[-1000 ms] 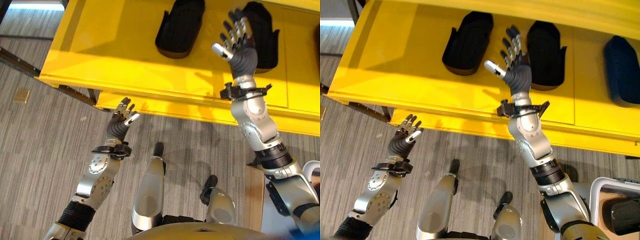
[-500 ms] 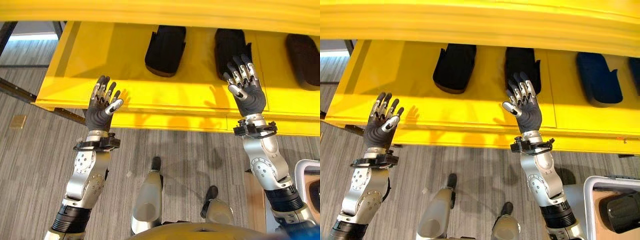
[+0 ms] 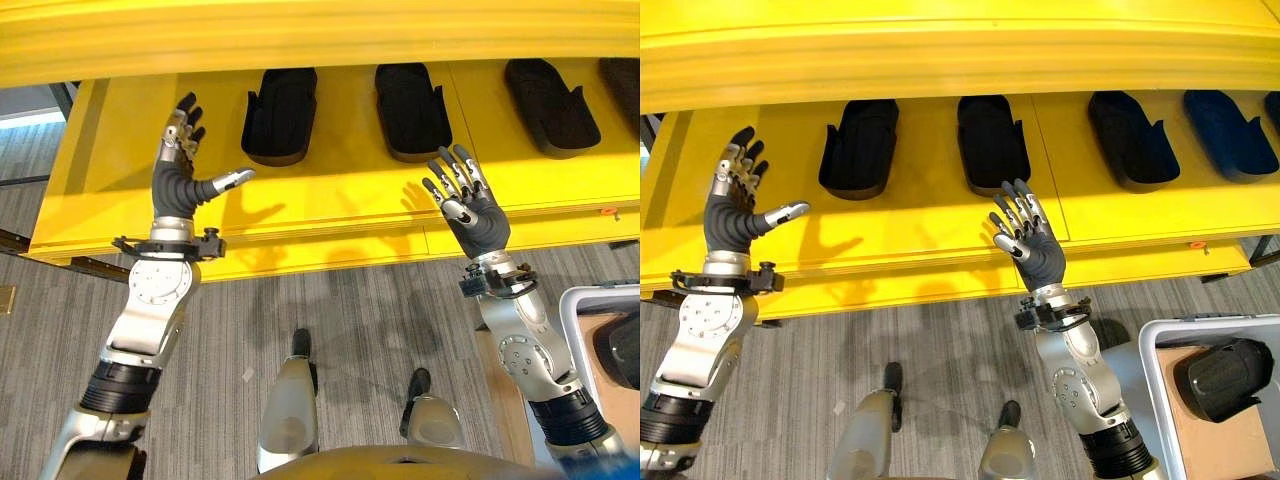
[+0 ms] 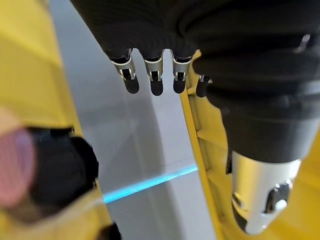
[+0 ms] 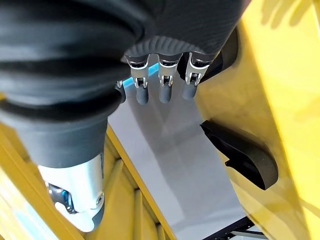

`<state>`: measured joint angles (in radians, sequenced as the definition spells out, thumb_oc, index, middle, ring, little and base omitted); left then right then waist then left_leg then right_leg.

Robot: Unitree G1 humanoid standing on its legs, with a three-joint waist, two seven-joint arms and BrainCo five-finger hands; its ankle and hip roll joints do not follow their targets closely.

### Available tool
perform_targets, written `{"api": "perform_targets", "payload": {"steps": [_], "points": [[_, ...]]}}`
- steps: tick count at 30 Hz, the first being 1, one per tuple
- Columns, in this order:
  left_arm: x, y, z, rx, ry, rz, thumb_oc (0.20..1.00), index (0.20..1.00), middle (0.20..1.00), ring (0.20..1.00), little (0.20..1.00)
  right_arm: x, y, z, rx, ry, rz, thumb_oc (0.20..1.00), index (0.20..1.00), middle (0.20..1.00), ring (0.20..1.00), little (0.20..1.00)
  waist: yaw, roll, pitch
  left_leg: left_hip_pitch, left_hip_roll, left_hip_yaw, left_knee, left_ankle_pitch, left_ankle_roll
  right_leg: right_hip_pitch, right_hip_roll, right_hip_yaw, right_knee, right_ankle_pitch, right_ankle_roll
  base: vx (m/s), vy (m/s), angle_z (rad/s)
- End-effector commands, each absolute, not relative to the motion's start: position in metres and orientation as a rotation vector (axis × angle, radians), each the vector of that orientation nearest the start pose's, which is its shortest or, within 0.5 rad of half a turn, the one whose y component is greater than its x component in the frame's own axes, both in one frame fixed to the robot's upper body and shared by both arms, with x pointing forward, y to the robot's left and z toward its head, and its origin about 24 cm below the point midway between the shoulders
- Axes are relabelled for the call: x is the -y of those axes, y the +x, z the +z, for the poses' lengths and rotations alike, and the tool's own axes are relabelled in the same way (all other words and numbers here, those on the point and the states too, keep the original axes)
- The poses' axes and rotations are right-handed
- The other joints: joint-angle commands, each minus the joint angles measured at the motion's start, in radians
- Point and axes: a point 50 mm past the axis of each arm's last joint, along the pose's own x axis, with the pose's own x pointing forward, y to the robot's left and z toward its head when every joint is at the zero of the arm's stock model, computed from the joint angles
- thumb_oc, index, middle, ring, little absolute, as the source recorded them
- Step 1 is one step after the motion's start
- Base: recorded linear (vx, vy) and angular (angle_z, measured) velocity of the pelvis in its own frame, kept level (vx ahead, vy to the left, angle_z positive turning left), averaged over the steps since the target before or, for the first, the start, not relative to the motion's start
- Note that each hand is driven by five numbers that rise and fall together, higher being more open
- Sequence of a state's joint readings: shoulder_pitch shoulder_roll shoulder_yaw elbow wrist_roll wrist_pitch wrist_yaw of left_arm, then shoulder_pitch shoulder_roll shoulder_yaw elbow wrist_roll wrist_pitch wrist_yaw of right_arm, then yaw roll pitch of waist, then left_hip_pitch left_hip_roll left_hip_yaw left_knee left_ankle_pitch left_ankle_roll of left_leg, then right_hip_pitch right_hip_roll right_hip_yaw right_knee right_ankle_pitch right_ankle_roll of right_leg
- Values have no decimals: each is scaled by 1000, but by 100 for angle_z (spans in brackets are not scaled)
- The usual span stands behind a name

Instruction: Move parts from the plastic box to the shelf.

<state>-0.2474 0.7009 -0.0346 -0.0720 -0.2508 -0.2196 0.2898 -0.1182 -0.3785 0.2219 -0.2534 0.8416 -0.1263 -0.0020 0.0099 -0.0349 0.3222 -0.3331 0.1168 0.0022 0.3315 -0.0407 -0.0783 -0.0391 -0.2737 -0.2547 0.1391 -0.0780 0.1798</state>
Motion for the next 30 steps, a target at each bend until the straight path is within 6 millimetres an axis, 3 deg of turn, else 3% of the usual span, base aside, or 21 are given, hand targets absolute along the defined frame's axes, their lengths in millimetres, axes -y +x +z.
{"api": "perform_targets", "payload": {"steps": [1, 3, 5, 7, 10, 11, 16, 30], "points": [[-246, 283, 218, 699, 559, 191, 1000, 1000, 1000, 1000, 1000, 148, 254, 149, 390, 469, 429, 1000, 1000, 1000, 1000, 1000, -12, -11, -25, 6, 85, 10, -35, 50, -40, 57, -4, 16, 20, -66, -18, -11, 7, -14], [-248, 286, 220, 690, 601, 191, 1000, 1000, 1000, 1000, 1000, 148, 254, 149, 388, 471, 433, 1000, 1000, 1000, 1000, 1000, -15, -11, -24, 6, 86, 12, -35, 50, -40, 55, -5, 18, 20, -66, -17, -5, 7, -12], [-255, 295, 229, 681, 792, 218, 1000, 1000, 1000, 1000, 1000, 150, 252, 149, 385, 462, 444, 1000, 1000, 1000, 1000, 1000, -27, -9, -17, 7, 88, 18, -32, 50, -43, 49, -6, 24, 22, -64, -13, -18, 9, -7], [-260, 299, 229, 653, 873, 221, 1000, 1000, 1000, 1000, 1000, 150, 251, 148, 381, 457, 451, 1000, 1000, 1000, 1000, 1000, -31, -9, -12, 7, 91, 22, -29, 50, -44, 45, -5, 29, 26, -63, -13, -14, 6, -7], [-263, 300, 231, 643, 904, 222, 1000, 1000, 1000, 1000, 1000, 150, 251, 149, 381, 456, 459, 1000, 1000, 1000, 1000, 1000, -33, -9, -9, 8, 93, 24, -29, 51, -44, 43, -5, 33, 26, -62, -13, -10, 9, -7], [-271, 305, 234, 606, 1004, 228, 1000, 1000, 1000, 1000, 1000, 149, 250, 148, 377, 455, 471, 1000, 1000, 1000, 1000, 1000, -42, -6, -4, 7, 96, 31, -26, 51, -46, 36, -5, 41, 30, -59, -11, -11, 18, -7], [-274, 313, 239, 576, 1134, 207, 1000, 1000, 1000, 1000, 1000, 149, 248, 146, 370, 448, 483, 1000, 1000, 1000, 1000, 1000, -50, -6, 5, 3, 101, 38, -20, 52, -48, 21, -4, 52, 38, -59, -9, -17, 6, -9], [-272, 331, 230, 485, 1300, 148, 1000, 1000, 1000, 1000, 1000, 148, 243, 144, 366, 455, 500, 1000, 1000, 1000, 1000, 1000, -71, -9, 43, -10, 111, 52, -3, 48, -47, -17, -6, 79, 56, -53, -7, -13, 7, -4]]}}
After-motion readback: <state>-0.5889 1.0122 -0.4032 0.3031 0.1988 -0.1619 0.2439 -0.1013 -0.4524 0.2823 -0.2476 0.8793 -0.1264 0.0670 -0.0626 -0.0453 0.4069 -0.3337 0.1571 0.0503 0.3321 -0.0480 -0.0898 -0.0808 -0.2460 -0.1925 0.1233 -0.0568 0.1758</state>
